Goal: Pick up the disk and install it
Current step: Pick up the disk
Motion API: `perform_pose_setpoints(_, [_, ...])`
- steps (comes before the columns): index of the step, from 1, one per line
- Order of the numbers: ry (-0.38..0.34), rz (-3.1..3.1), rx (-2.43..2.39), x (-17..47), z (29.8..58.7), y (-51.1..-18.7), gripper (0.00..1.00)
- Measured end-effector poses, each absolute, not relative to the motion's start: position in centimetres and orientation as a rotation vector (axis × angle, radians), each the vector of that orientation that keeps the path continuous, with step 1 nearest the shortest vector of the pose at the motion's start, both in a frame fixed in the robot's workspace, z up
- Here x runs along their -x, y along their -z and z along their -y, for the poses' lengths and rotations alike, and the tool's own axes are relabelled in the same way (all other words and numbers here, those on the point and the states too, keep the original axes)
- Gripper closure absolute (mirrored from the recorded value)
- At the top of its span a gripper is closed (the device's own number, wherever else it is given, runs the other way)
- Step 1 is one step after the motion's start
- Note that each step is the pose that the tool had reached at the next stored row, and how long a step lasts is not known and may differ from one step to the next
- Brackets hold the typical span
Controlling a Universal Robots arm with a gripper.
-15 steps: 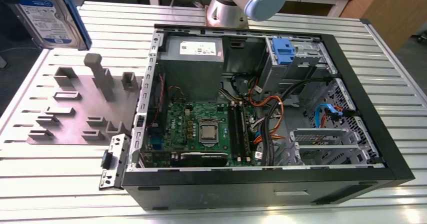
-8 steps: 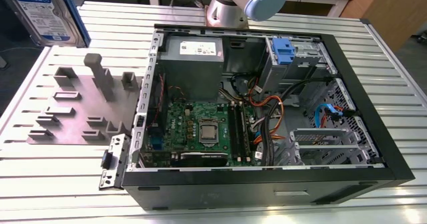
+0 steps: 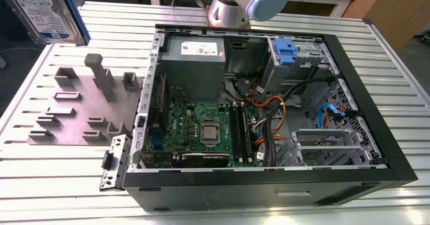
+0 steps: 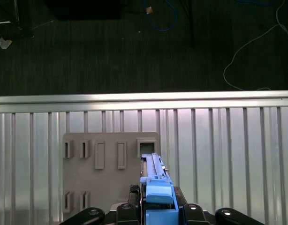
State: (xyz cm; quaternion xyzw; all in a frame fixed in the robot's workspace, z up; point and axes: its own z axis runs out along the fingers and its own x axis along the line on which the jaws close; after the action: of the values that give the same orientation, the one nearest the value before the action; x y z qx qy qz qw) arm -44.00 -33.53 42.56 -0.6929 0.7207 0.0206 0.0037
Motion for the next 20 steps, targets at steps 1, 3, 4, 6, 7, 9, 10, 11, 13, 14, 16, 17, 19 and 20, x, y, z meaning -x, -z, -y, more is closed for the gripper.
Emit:
perform_pose_setpoints(1, [-0.065, -2.259, 2.172, 44.0, 33.5, -42.6, 0.64])
perform_pose_setpoints(3, [-0.065, -2.259, 2.172, 44.0, 33.5, -42.8, 0.64])
perform_pose_setpoints(4, [-0.065, -2.259, 2.172, 44.0, 33.5, -42.9, 0.64])
perform_pose_setpoints(6, [-0.065, -2.259, 2.172, 44.0, 33.5, -43.0, 0.64])
perform_pose_setpoints(7, [-0.065, -2.259, 2.172, 44.0, 33.5, -43.1, 0.64])
perform_pose_setpoints(9, [-0.065, -2.259, 2.172, 44.0, 33.5, -43.2, 0.64])
perform_pose_setpoints(10, [-0.065, -2.259, 2.172, 44.0, 33.5, -43.3, 0.64])
perform_pose_setpoints(11, [-0.065, -2.259, 2.172, 44.0, 33.5, -43.4, 0.64])
perform_pose_setpoints(13, [-0.065, -2.259, 2.172, 44.0, 33.5, -43.5, 0.64])
perform_pose_setpoints(14, [-0.065, -2.259, 2.172, 44.0, 33.5, -43.6, 0.64])
perform_pose_setpoints(16, [-0.065, -2.259, 2.172, 44.0, 33.5, -43.7, 0.64])
perform_pose_setpoints(17, [-0.065, -2.259, 2.172, 44.0, 33.5, -43.8, 0.64])
perform_pose_setpoints(19, [-0.065, -2.259, 2.172, 44.0, 33.5, -44.0, 0.64])
perform_pose_setpoints(20, [-0.065, -2.259, 2.172, 44.0, 33.5, -44.0, 0.64])
